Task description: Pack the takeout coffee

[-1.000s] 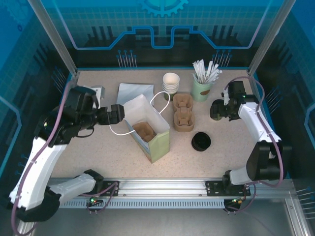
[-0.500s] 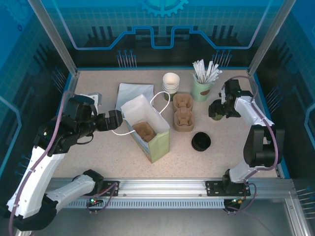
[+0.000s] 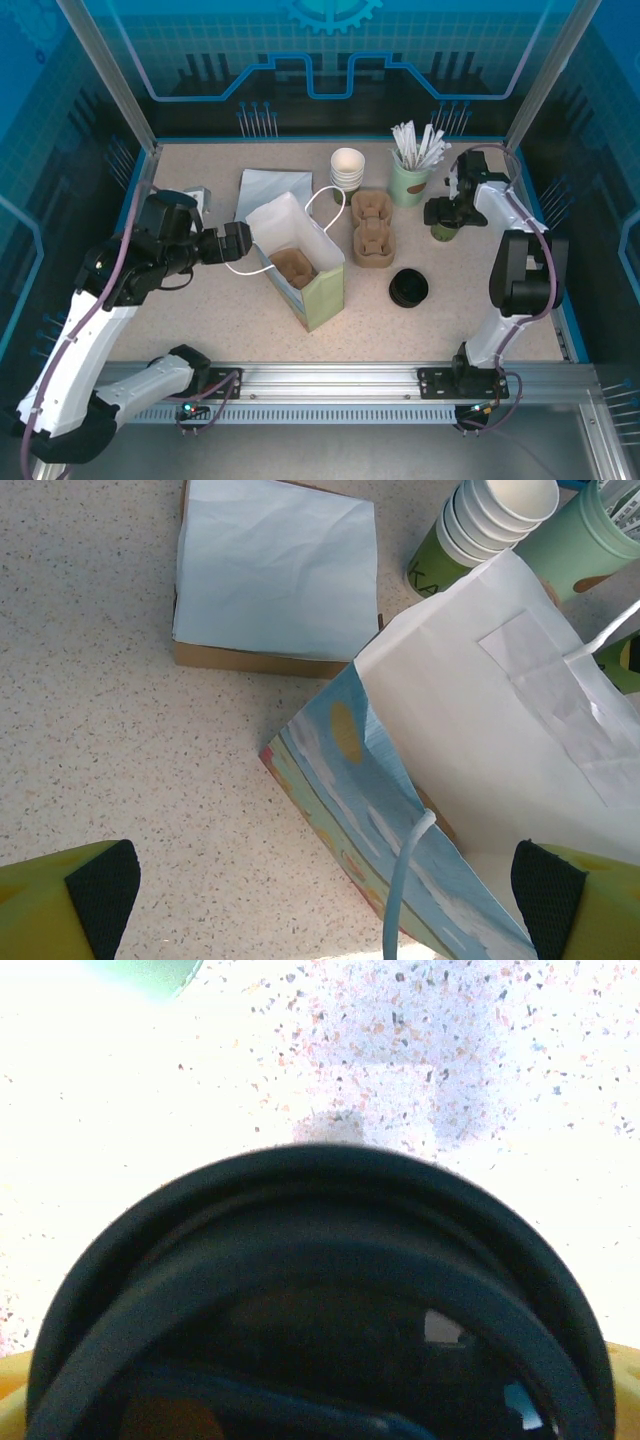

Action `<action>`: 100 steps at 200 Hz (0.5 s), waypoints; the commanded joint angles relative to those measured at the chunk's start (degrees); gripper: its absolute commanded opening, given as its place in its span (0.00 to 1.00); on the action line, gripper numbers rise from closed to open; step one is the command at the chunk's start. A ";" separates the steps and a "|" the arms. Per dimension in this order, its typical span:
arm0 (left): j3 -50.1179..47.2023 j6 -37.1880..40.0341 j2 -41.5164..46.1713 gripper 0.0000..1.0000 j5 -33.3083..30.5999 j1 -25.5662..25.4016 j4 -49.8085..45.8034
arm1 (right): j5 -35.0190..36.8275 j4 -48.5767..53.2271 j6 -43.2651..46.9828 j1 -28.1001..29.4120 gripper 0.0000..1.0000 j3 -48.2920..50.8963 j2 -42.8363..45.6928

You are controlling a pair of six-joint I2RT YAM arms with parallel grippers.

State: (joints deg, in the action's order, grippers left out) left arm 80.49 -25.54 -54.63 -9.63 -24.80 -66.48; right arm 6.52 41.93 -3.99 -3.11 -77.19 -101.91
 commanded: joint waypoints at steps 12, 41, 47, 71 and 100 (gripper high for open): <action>1.18 0.33 -0.54 0.99 -0.42 0.36 0.95 | -1.34 -0.90 1.78 -0.84 1.00 -2.55 -1.83; 1.25 0.50 -0.84 0.99 -0.48 0.38 1.09 | -0.58 -0.86 2.34 -0.84 1.00 -2.47 -1.84; 1.26 0.44 -0.87 0.99 -0.48 0.38 1.16 | -0.58 -0.93 2.57 -0.84 1.00 -2.46 -1.79; 1.43 0.70 -1.29 0.99 -0.26 0.45 1.09 | -0.31 -0.37 3.49 -0.92 0.96 -2.79 -1.68; 1.28 0.71 -1.29 0.99 -0.13 0.42 1.09 | -0.60 -0.18 4.03 -1.01 0.89 -2.34 -0.94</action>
State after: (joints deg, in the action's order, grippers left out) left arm 80.51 -25.45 -55.88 -9.61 -24.80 -66.48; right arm 6.48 41.47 -0.99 -3.16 -78.39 -102.94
